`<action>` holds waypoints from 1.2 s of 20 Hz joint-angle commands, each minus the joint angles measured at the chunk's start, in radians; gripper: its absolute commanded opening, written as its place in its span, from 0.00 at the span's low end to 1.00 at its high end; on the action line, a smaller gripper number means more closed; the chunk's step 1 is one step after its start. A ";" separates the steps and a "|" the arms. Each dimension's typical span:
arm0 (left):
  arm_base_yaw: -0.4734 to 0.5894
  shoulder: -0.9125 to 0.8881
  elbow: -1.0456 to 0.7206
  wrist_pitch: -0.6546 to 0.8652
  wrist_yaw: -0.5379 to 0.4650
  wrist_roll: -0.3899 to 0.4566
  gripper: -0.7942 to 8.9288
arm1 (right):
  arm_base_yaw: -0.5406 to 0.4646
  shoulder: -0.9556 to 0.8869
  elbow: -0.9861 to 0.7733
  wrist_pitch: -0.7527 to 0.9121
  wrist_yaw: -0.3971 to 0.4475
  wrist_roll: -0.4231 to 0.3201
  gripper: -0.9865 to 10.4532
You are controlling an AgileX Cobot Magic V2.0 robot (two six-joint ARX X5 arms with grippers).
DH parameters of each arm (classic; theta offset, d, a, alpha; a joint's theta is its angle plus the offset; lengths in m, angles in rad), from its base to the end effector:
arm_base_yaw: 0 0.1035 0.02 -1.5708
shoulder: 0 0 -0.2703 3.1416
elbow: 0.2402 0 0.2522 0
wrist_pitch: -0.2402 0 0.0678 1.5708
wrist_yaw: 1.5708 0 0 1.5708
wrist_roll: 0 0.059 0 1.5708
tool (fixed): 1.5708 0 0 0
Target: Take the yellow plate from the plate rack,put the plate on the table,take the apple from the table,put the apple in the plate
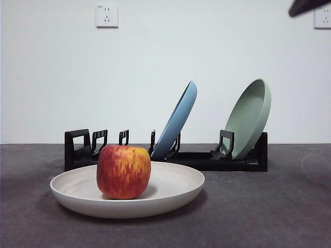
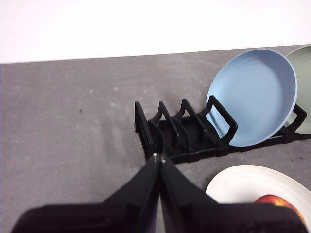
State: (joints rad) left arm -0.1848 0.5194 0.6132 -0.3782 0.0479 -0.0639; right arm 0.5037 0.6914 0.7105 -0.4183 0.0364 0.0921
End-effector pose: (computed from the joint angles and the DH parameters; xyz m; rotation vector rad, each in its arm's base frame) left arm 0.1423 -0.0295 0.2848 -0.0437 0.2916 -0.2219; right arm 0.1520 0.0813 0.2912 -0.0182 0.4088 0.4425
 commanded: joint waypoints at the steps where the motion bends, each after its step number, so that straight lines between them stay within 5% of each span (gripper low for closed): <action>1: 0.002 -0.059 -0.067 0.014 -0.029 -0.023 0.07 | 0.002 -0.089 -0.137 0.048 0.042 0.050 0.07; 8: 0.002 -0.171 -0.149 0.044 -0.046 -0.046 0.07 | 0.001 -0.232 -0.263 0.059 0.052 0.051 0.07; 11: 0.002 -0.166 -0.149 -0.014 -0.046 -0.068 0.08 | 0.001 -0.225 -0.263 0.058 0.047 0.156 0.07; 22: 0.002 -0.162 -0.149 -0.091 -0.046 -0.068 0.08 | 0.001 -0.225 -0.262 0.048 0.048 0.158 0.07; 24: 0.002 -0.162 -0.149 -0.090 -0.052 0.000 0.08 | 0.001 -0.225 -0.262 0.047 0.048 0.158 0.07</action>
State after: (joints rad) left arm -0.1848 0.3580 0.4690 -0.4702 -0.0032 -0.1070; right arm 0.5037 0.4679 0.4545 -0.3740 0.0826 0.2401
